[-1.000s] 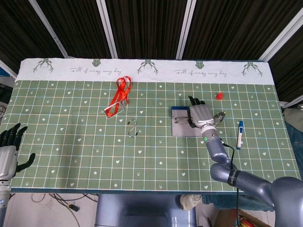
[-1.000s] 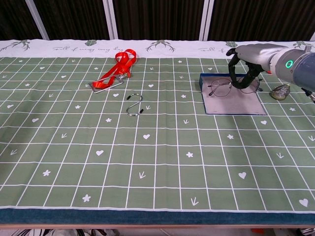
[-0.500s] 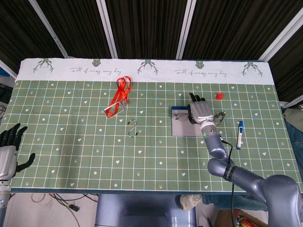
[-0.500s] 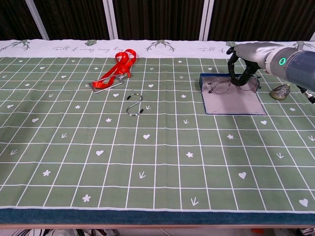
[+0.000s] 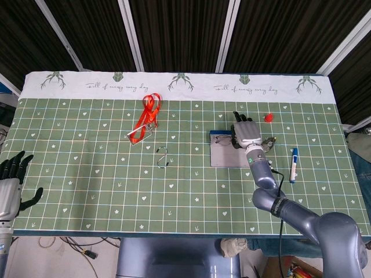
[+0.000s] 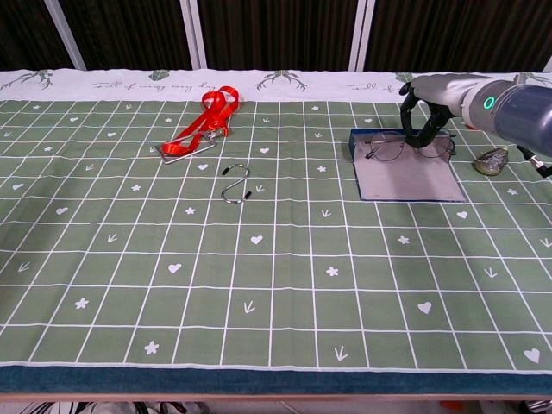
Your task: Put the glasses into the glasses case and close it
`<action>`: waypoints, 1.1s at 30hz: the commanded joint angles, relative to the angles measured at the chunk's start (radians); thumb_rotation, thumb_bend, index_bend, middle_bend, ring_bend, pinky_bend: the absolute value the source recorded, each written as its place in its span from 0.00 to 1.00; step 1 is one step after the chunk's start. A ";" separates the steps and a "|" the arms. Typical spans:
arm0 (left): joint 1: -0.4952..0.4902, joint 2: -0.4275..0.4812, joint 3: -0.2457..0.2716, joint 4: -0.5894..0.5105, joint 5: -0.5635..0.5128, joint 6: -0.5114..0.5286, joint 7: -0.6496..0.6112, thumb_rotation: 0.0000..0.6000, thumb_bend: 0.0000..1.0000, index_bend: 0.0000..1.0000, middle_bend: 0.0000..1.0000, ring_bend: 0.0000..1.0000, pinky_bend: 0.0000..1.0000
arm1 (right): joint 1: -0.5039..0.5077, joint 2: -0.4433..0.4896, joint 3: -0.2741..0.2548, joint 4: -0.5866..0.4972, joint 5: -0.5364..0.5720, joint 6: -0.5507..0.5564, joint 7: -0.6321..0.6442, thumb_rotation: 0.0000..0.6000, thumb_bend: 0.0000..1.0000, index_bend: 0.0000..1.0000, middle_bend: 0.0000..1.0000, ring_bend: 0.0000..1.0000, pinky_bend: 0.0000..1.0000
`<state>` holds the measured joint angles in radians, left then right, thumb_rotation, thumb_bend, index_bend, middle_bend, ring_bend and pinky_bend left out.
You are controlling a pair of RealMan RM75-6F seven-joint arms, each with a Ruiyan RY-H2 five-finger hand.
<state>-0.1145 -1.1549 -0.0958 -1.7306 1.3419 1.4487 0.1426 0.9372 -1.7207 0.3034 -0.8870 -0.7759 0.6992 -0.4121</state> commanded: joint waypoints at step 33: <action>0.001 -0.003 0.000 -0.002 -0.003 0.003 0.015 1.00 0.31 0.07 0.00 0.00 0.00 | -0.009 0.060 -0.010 -0.092 0.065 0.021 -0.062 1.00 0.39 0.16 0.00 0.07 0.19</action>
<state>-0.1139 -1.1574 -0.0957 -1.7323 1.3386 1.4517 0.1565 0.9330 -1.6715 0.2955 -0.9649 -0.7216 0.7138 -0.4648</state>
